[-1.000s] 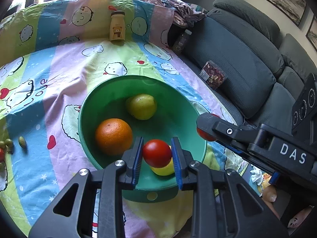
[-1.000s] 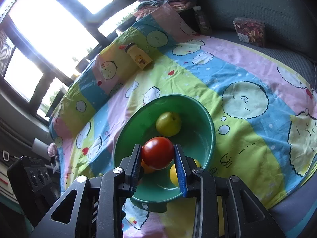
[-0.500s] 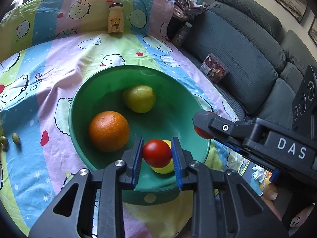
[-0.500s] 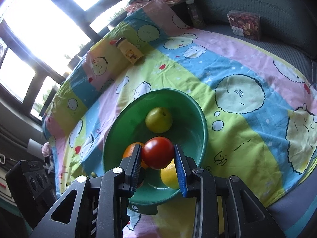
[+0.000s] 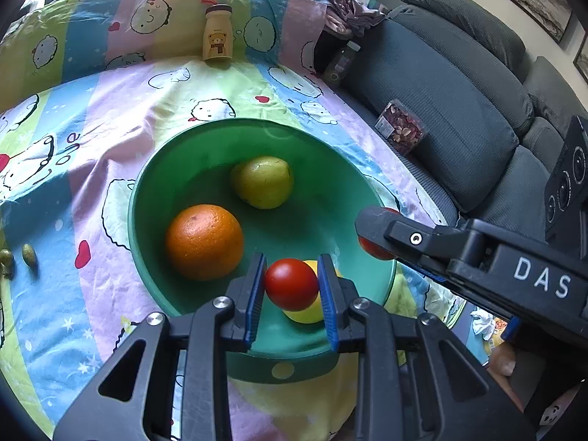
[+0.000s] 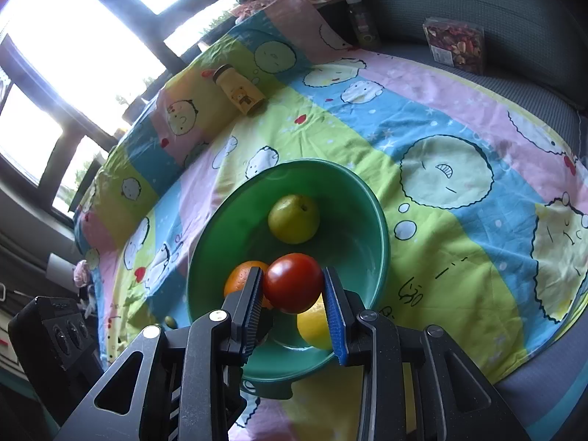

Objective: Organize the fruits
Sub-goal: 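Carry a cherry tomato over the green basin with each gripper, then open the left gripper while the right gripper opens, dropping both tomatoes into the basin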

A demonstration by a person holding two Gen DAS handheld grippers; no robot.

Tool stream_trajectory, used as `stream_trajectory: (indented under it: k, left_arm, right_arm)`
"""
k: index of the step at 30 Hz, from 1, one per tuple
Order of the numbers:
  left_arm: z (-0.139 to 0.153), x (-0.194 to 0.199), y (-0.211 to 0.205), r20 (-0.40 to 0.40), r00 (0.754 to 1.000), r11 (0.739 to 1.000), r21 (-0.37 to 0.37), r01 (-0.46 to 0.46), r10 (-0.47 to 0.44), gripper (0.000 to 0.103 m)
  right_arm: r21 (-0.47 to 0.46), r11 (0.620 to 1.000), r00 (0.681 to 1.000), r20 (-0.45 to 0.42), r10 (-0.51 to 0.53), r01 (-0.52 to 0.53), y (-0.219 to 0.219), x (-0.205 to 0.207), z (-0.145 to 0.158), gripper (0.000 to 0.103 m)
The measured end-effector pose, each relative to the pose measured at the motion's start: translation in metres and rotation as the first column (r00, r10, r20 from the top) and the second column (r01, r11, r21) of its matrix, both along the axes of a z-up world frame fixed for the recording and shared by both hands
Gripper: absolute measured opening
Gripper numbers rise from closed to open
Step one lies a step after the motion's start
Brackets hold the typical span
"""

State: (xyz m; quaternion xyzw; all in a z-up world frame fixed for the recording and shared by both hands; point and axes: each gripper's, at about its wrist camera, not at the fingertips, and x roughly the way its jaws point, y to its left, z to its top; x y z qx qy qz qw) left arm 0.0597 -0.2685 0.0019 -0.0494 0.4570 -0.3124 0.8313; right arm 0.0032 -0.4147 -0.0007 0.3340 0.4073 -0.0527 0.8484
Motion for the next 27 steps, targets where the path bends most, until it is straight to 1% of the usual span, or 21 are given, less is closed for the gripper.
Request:
stream_trajectory:
  k: [11,21,23,24,25,27]
  left_arm:
    - [-0.0043,0.0005,-0.0042,-0.006,1.000,1.000,0.013,0.006,-0.006,0.028]
    - [-0.0061,0.0023,-0.0036,-0.014,1.000,1.000,0.003,-0.002,0.002,0.028]
    - [-0.0055,0.0016,-0.0025,-0.014,1.000,1.000,0.002,-0.002,0.002,0.030]
    - [-0.0047,0.0013,-0.0015,-0.013,1.000,1.000,-0.002,-0.005,0.005,0.036]
    - [-0.0035,0.0009,-0.0001,-0.009,1.000,1.000,-0.007,-0.008,0.008,0.044]
    - [-0.0006,-0.0011,0.0025,0.002,1.000,1.000,-0.018,-0.016,0.016,0.054]
  right_arm:
    - [-0.011,1.000,1.000,-0.007,-0.007,0.007,-0.0009,-0.0008,0.0000,0.035]
    - [-0.012,1.000,1.000,-0.011,-0.004,0.004,-0.0023,-0.0001,-0.0011,0.035]
    - [-0.001,1.000,1.000,-0.005,0.000,0.000,-0.0027,-0.0005,-0.0012,0.035]
    - [0.005,1.000,1.000,-0.003,0.003,-0.003,-0.0029,-0.0006,-0.0015,0.035]
    - [0.009,1.000,1.000,-0.001,0.007,-0.007,-0.0028,-0.0006,-0.0018,0.035]
    - [0.008,1.000,1.000,-0.003,0.009,-0.009,-0.0023,-0.0004,-0.0019,0.036]
